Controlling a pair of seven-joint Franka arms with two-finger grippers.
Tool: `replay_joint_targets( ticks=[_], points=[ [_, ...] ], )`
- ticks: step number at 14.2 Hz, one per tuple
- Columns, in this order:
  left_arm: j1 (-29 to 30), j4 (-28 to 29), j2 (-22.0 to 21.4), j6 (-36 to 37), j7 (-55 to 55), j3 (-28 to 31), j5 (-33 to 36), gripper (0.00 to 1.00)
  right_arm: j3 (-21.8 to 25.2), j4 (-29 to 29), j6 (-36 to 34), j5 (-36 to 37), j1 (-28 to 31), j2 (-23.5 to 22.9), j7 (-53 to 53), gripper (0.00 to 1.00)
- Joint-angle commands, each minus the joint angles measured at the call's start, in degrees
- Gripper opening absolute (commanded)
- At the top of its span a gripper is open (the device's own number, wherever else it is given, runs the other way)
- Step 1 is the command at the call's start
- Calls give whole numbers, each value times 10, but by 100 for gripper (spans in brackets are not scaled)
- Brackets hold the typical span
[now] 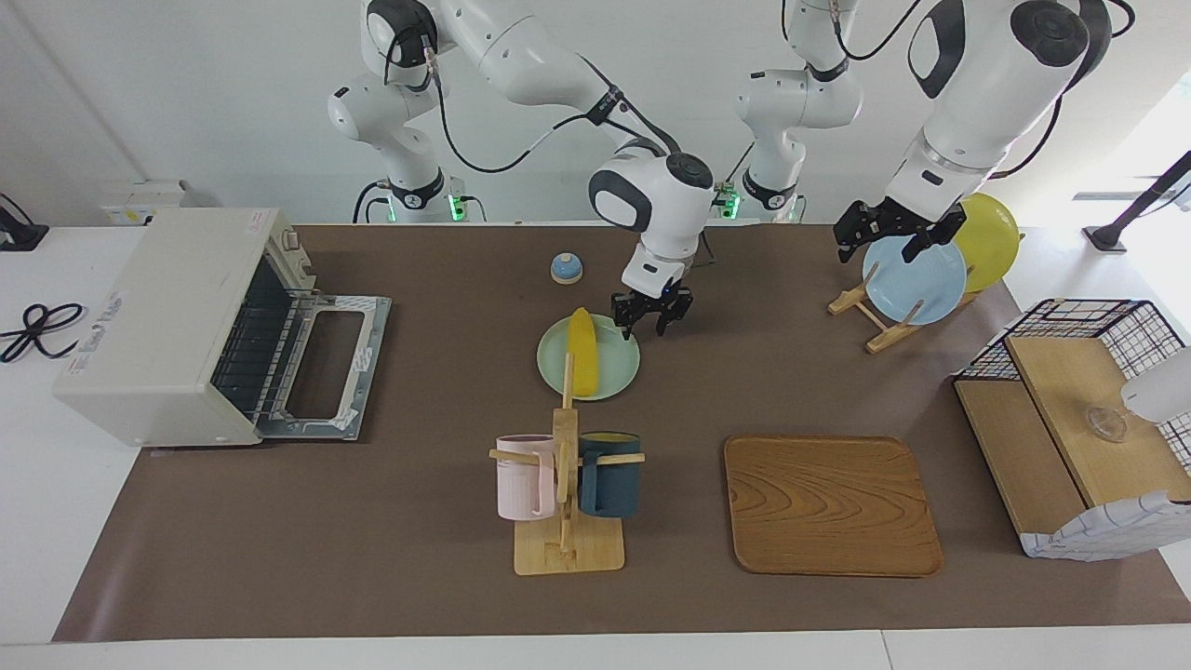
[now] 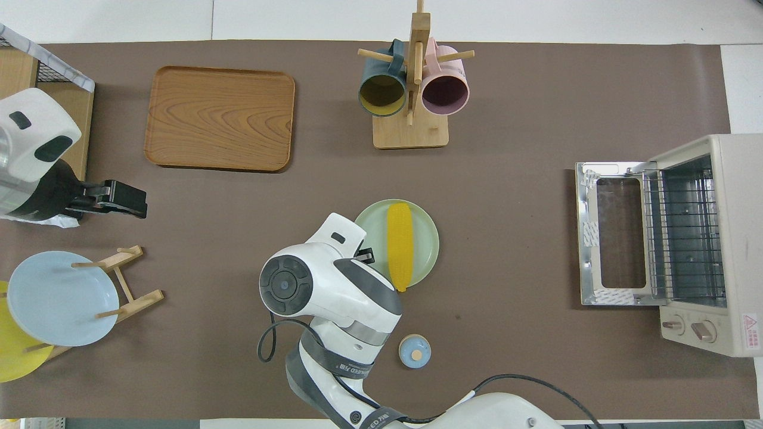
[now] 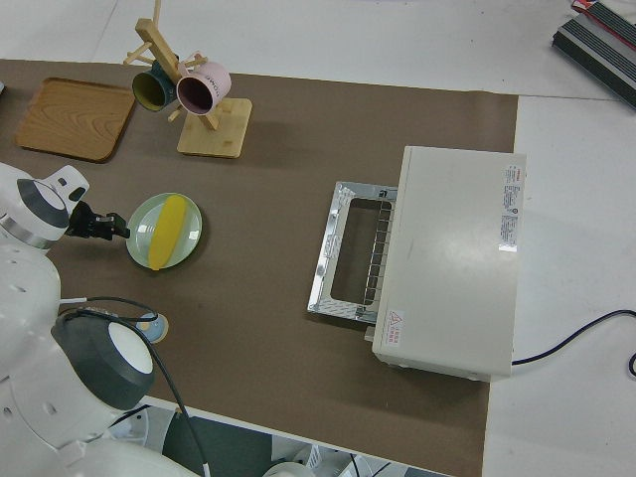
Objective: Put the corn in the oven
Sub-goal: 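Lift the plate with corn and carry it toward the oven with the right gripper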
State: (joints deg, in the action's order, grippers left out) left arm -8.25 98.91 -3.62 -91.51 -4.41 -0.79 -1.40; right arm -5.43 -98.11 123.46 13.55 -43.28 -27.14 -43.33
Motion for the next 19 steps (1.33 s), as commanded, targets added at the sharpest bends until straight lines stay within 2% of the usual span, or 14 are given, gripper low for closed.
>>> replay_joint_targets(
  ticks=[1,5,7,8,11,15,17,19],
  points=[
    [20,-63,28,10,-1,-10,4,100,-1,-57,44,17,5,25,12,47],
    [12,-62,22,21,3,-9,2,100,-1,-72,49,22,5,29,20,40],
    [18,-49,11,16,9,-10,3,100,-1,-82,49,37,7,33,24,8],
    [20,-50,12,16,9,-11,3,100,-1,-82,48,38,9,34,25,0],
    [54,-50,15,-3,9,-41,5,100,-1,-78,30,64,14,34,47,0],
    [57,-44,17,-11,9,-46,8,100,-1,-21,-66,94,17,34,53,0],
    [57,-44,18,-12,9,-47,8,100,4,-21,-91,98,25,59,70,0],
    [57,-44,18,-10,9,-47,9,100,2,-24,-108,99,75,85,123,0]
  ],
)
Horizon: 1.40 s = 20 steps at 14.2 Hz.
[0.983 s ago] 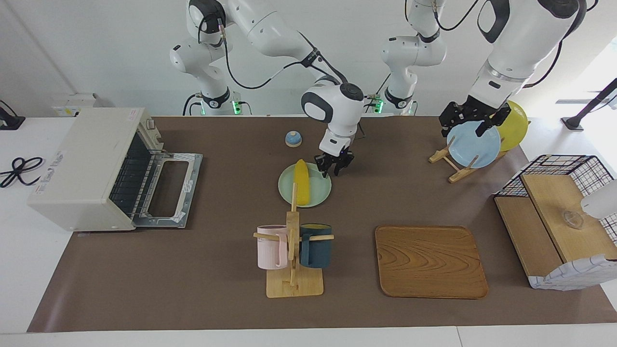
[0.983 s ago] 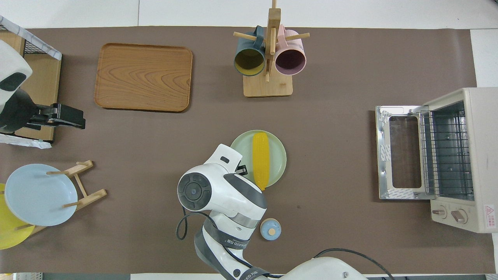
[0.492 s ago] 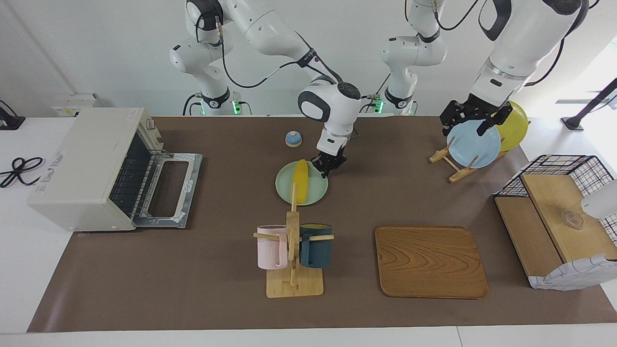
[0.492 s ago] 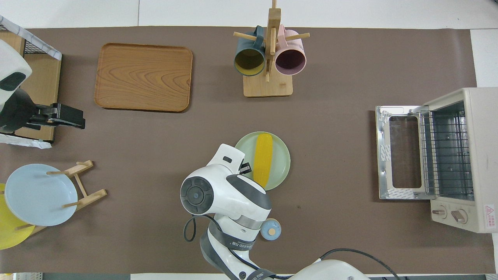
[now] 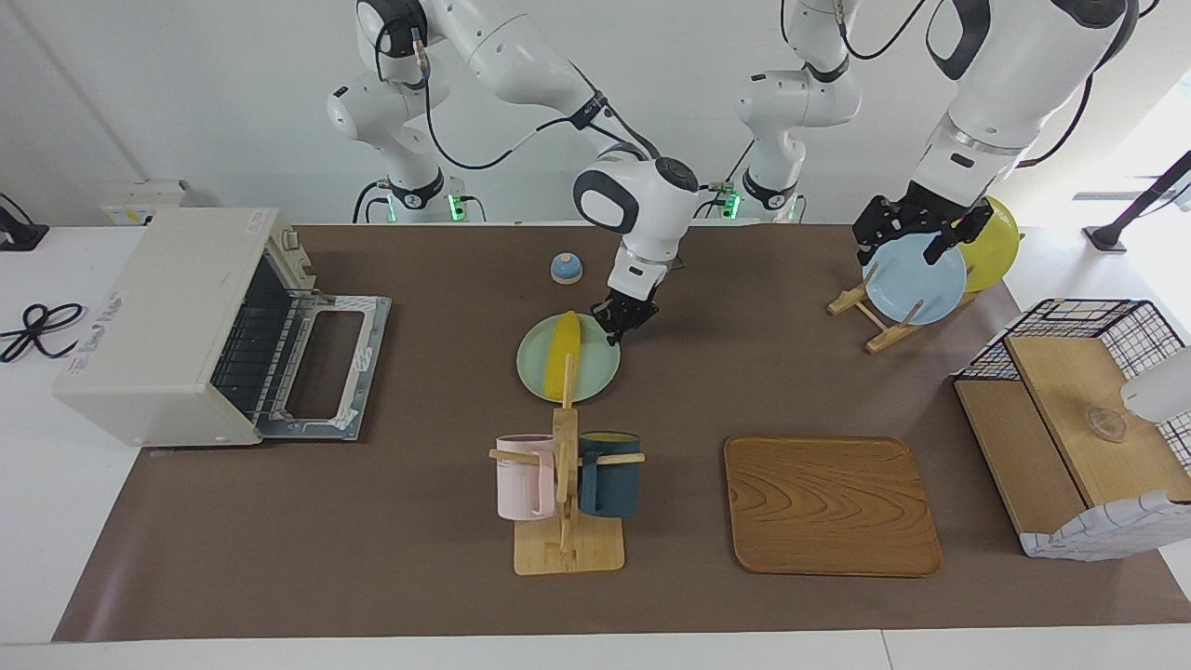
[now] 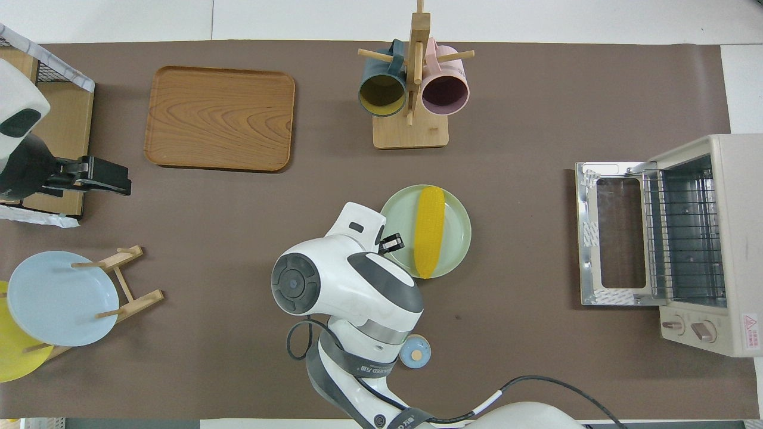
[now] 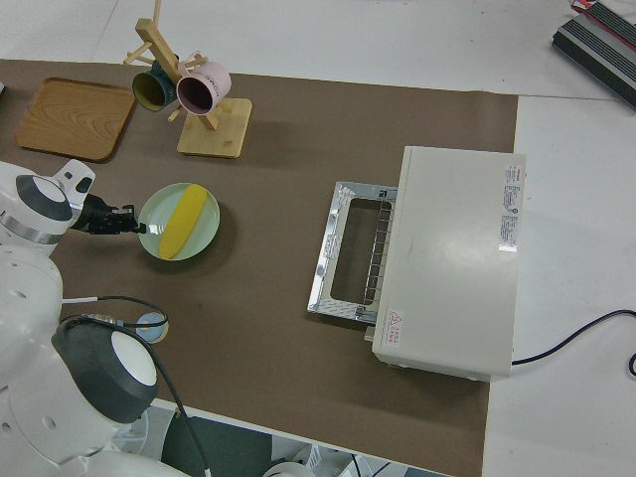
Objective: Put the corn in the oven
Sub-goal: 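Lift the plate with corn and carry it toward the oven with the right gripper, then slide the plate into the open oven with the right gripper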
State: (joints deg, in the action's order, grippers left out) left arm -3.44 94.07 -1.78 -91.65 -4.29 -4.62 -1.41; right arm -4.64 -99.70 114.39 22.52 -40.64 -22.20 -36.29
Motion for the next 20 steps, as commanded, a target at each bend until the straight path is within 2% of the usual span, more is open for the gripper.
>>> replay_joint_targets(
  ticks=[1,4,8,11,15,17,20],
  points=[
    [9,4,-1,-9,7,-9,8,100,-5,-11,-22,8,72,49,78,0],
    [12,4,-2,-13,2,-11,7,100,-6,-41,-46,2,130,97,128,0],
    [12,6,-3,0,2,-10,7,100,-5,-115,-51,2,177,168,172,0],
    [12,6,-4,13,-3,-10,7,100,-6,-164,-62,-1,241,210,237,0],
    [12,7,-5,16,-3,-10,7,100,-6,-201,-55,-5,319,234,290,0],
    [12,7,-5,16,-2,-10,7,100,-6,-201,-49,-13,356,237,335,0],
    [12,7,-6,16,-2,-10,7,100,-5,-241,-3,-23,387,249,359,0]
  ],
)
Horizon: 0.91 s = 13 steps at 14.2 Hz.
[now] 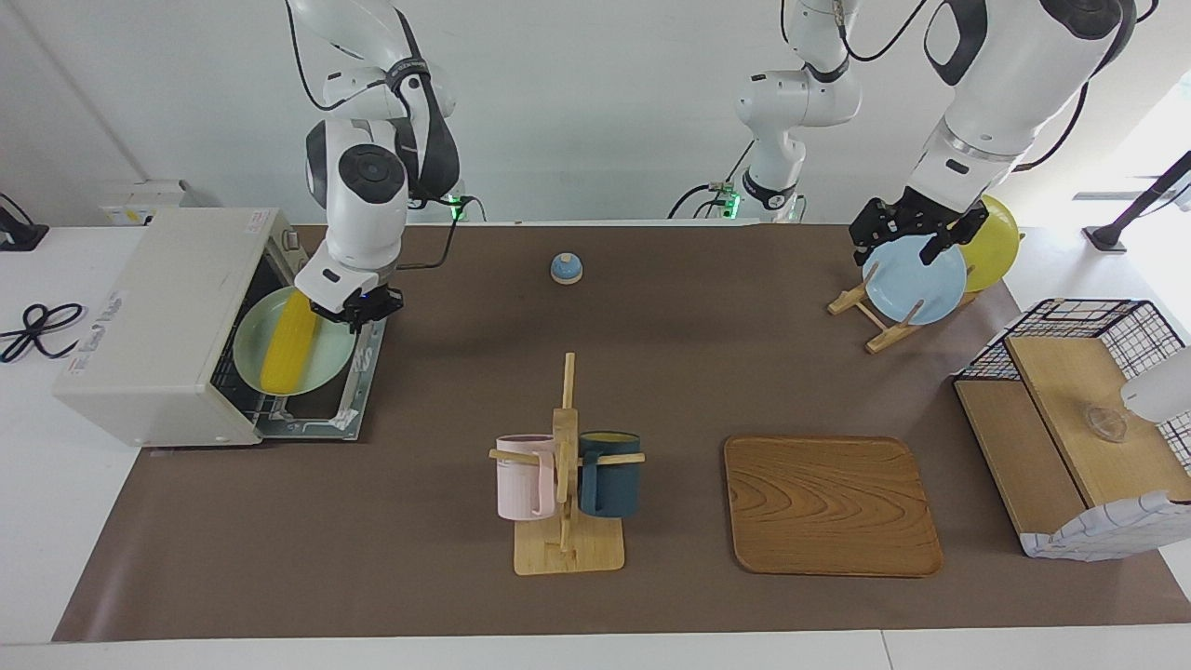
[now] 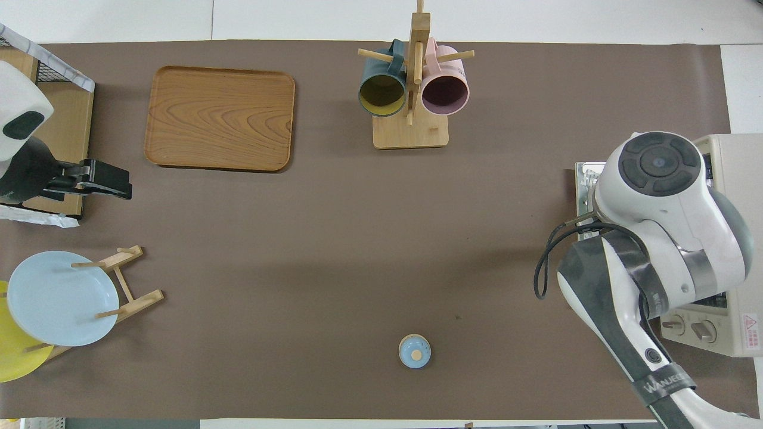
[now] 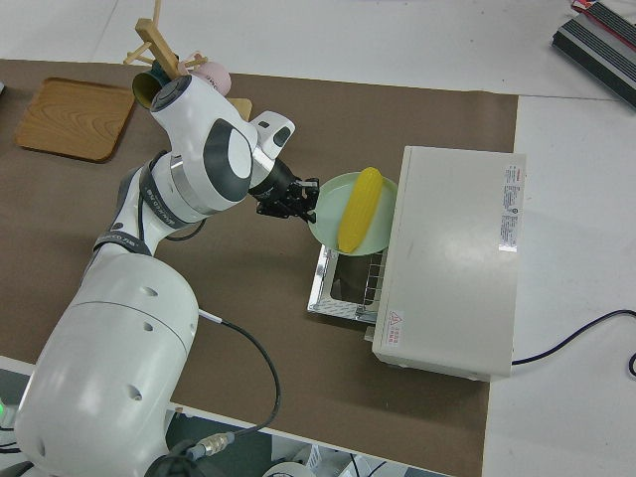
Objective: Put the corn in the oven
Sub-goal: 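Slide the plate into the open oven with the right gripper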
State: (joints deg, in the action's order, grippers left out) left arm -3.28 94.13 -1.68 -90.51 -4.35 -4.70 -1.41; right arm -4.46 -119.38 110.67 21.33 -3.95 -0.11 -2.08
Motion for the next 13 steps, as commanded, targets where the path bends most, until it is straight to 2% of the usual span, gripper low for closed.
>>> replay_joint_targets(
  ticks=[1,4,13],
  points=[
    [11,6,-7,5,-1,-9,7,100,-6,-64,53,-11,29,34,19,0],
    [11,6,-7,6,-1,-8,7,100,-6,-111,88,-11,57,53,38,0],
    [11,6,-7,5,-1,-8,7,100,-6,-132,79,-11,115,62,82,0]
  ],
)
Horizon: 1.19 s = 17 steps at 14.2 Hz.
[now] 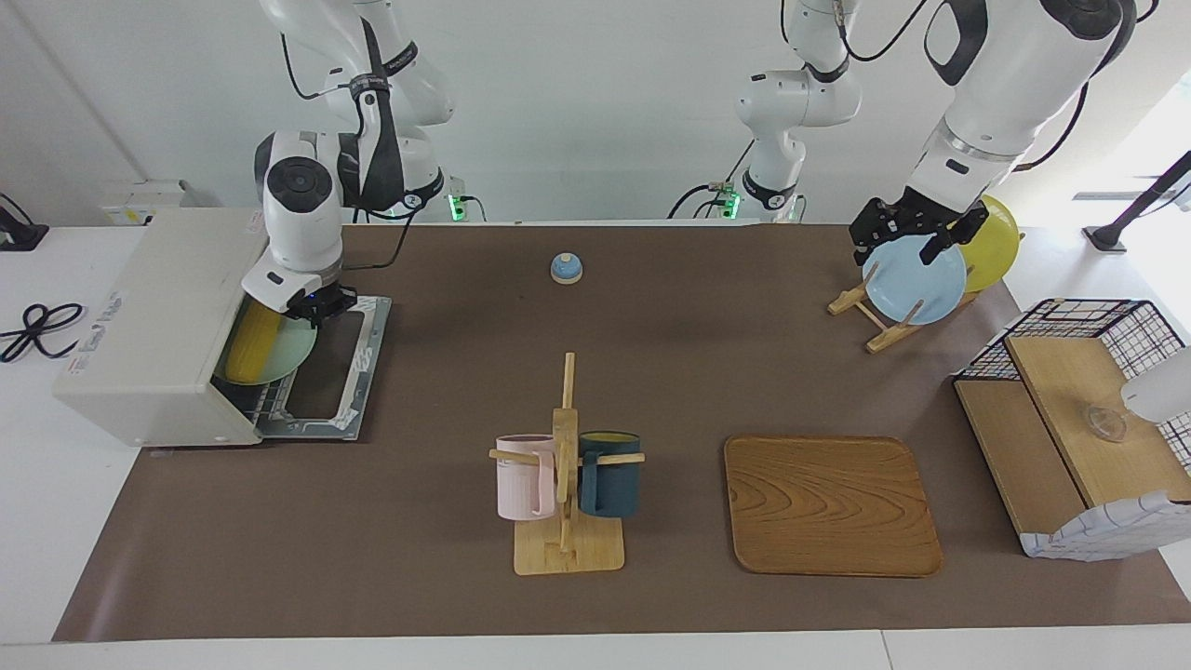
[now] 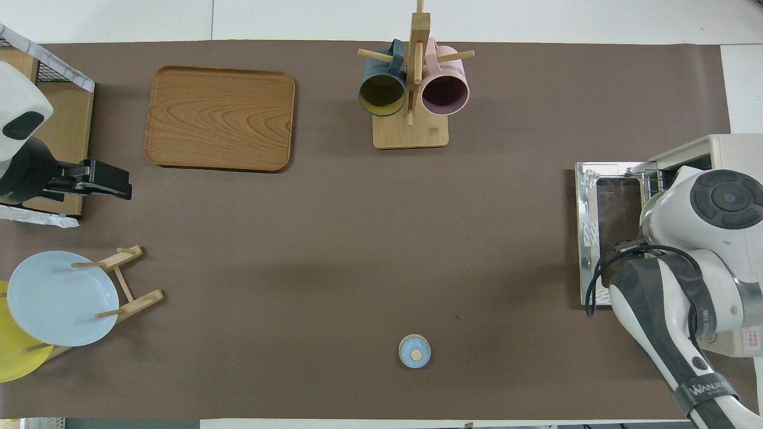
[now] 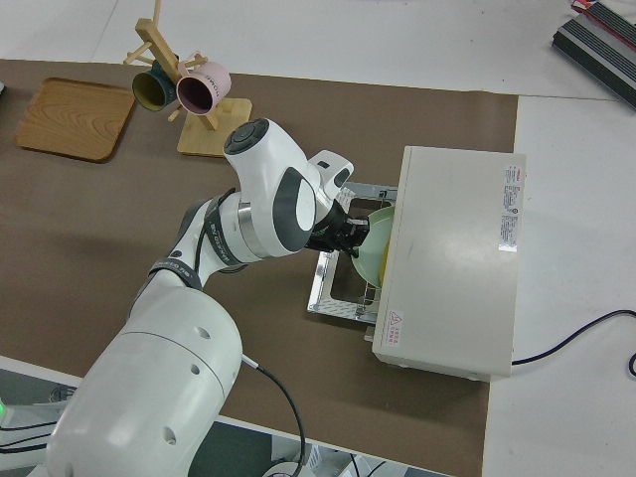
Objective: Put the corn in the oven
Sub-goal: 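Slide the plate into the open oven with the right gripper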
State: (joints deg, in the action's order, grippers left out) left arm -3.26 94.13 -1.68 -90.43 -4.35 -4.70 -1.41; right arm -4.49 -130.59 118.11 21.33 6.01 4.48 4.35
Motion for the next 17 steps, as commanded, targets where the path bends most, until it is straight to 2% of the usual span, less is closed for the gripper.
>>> replay_joint_targets(
  ticks=[1,3,4,6,9,13,14,17],
  points=[
    [11,6,-7,4,-1,-8,7,100,-6,-24,6,-11,15,17,17,0],
    [11,6,-7,4,-1,-8,7,100,-6,-24,7,-11,15,17,14,34],
    [11,6,-6,4,-1,-8,7,100,-6,-24,10,-11,15,17,13,42],
    [11,6,-6,4,-1,-8,7,100,-7,-24,11,-12,16,17,13,48],
    [11,6,-7,4,-1,-8,7,100,-7,-9,10,-22,9,10,10,46],
    [11,6,-7,4,-1,-8,7,100,-11,31,3,-73,-13,-7,8,43],
    [11,6,-7,4,-1,-8,7,100,-11,44,4,-94,-33,-13,-9,38],
    [11,6,-6,4,-1,-8,7,100,-10,39,33,-102,-91,-25,-101,1]
  ],
)
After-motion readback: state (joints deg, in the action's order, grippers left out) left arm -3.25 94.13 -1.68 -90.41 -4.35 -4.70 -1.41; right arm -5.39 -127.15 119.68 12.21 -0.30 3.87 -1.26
